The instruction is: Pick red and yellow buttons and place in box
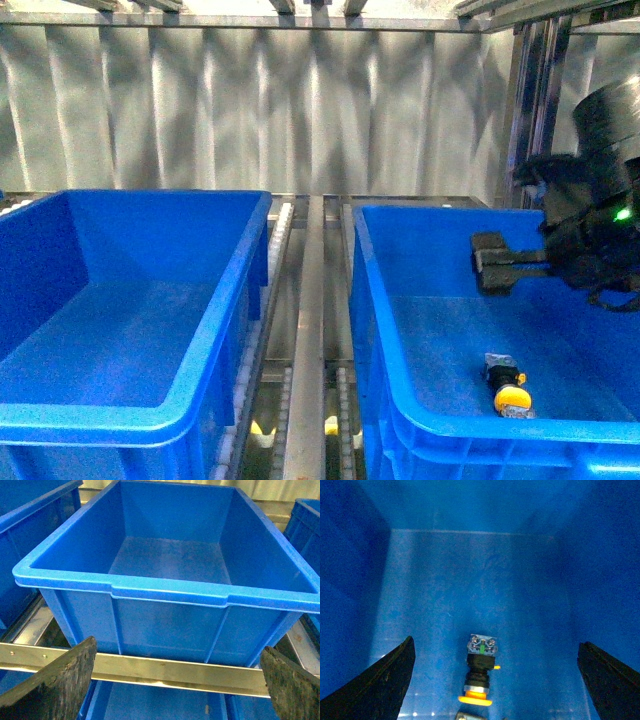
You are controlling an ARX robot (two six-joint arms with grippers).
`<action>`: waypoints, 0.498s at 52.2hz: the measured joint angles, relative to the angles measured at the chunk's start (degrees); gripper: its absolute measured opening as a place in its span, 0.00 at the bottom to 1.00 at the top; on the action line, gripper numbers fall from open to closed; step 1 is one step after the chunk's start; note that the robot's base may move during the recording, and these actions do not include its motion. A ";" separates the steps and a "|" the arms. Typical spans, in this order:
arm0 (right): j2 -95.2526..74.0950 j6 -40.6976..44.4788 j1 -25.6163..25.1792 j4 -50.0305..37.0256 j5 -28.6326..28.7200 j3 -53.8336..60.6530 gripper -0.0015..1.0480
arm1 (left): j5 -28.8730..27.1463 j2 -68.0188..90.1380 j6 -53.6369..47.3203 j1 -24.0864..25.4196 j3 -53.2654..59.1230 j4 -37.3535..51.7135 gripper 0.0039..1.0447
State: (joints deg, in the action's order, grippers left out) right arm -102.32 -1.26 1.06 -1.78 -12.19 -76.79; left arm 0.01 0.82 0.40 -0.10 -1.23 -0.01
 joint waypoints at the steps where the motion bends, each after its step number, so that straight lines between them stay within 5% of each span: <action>1: 0.94 -0.13 0.02 -0.13 0.11 0.74 0.93 | 0.00 0.00 0.00 0.00 0.00 0.00 0.93; 12: 18.93 -4.81 1.66 -1.86 0.98 16.79 0.94 | 0.00 0.00 0.00 0.00 0.00 0.00 0.93; 19: 35.69 -9.86 6.97 -2.78 -1.86 30.05 0.94 | 0.00 0.00 0.00 0.00 0.00 0.00 0.93; 26: 56.17 -3.32 15.37 -8.94 -5.68 44.57 0.73 | 0.02 0.00 0.00 0.00 0.00 0.00 0.93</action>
State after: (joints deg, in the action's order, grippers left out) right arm -46.15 -4.58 16.43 -10.72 -17.87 -32.23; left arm 0.03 0.82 0.40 -0.10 -1.23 -0.01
